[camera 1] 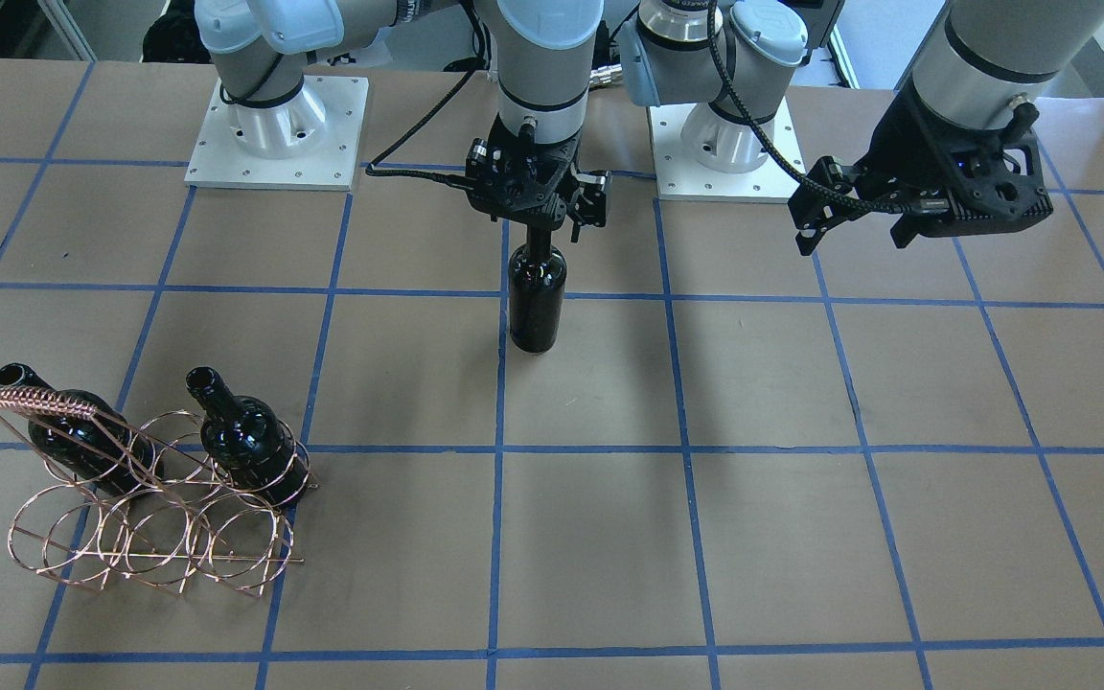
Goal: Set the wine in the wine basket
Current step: 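Lower the right gripper onto the upright bottle's neck and grasp it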
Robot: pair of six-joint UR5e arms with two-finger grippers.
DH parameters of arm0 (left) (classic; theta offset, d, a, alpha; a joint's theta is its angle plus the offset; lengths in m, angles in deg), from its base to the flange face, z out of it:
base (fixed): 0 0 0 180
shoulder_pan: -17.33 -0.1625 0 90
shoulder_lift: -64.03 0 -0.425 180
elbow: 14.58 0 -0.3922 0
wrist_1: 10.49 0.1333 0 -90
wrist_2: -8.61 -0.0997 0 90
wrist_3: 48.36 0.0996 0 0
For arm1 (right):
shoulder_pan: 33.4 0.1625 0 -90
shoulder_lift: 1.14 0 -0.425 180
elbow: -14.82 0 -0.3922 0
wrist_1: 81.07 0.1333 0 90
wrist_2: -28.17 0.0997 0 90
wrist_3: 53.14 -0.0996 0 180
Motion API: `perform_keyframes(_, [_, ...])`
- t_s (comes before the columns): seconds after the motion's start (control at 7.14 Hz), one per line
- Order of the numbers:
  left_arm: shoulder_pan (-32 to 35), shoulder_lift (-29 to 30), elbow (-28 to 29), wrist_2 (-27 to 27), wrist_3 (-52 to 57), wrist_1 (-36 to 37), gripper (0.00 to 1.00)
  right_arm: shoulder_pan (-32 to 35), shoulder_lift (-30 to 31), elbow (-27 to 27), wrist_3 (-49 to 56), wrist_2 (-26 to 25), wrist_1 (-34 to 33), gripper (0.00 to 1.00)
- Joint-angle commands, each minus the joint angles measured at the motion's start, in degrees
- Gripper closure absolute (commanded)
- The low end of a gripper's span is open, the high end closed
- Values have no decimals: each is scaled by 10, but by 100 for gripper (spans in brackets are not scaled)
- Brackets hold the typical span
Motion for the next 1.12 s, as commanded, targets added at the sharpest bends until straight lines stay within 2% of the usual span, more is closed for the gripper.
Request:
perform_keyframes(0.0, [0, 1, -3, -4, 0, 0, 0, 4, -1, 0, 1, -4, -10, 24])
perform_keyframes(0.28, [0, -2, -6, -35, 0, -2, 0, 4, -1, 0, -2, -6, -11, 62])
perform_keyframes(0.42, [0, -1, -6, -34, 0, -1, 0, 4, -1, 0, -2, -7, -11, 67])
perform_keyframes(0.7, [0, 0, -7, -33, 0, 0, 0, 4, -1, -1, -2, -8, -11, 66])
perform_keyframes(0.98, [2, 0, -7, -35, 1, -2, 0, 2, -1, -1, -1, -8, -15, 81])
